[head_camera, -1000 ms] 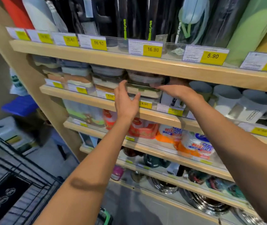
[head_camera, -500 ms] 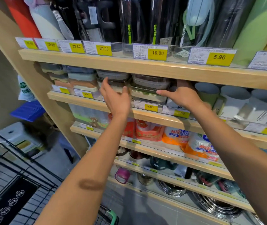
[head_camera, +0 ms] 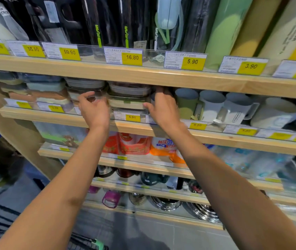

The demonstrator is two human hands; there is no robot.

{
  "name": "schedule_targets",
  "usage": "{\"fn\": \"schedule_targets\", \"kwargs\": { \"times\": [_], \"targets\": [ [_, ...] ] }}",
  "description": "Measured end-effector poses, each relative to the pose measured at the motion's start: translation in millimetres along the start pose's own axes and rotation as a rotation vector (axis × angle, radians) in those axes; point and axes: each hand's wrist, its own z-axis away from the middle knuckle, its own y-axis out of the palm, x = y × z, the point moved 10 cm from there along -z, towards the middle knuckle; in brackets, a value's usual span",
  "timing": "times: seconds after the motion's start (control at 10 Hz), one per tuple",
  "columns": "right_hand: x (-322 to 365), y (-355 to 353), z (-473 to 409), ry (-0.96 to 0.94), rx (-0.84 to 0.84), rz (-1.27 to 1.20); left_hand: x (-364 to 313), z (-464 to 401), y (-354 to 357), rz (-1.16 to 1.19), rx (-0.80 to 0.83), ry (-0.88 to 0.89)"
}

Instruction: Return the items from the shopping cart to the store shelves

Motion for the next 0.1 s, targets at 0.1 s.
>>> {"fn": "schedule_targets", "kwargs": {
  "times": [0.1],
  "targets": [
    [0.4,-12.1,32.2,-0.087,-0.146,-0.154,-14.3,51.6,25.8,0.061,0.072,0.154]
  ]
}}
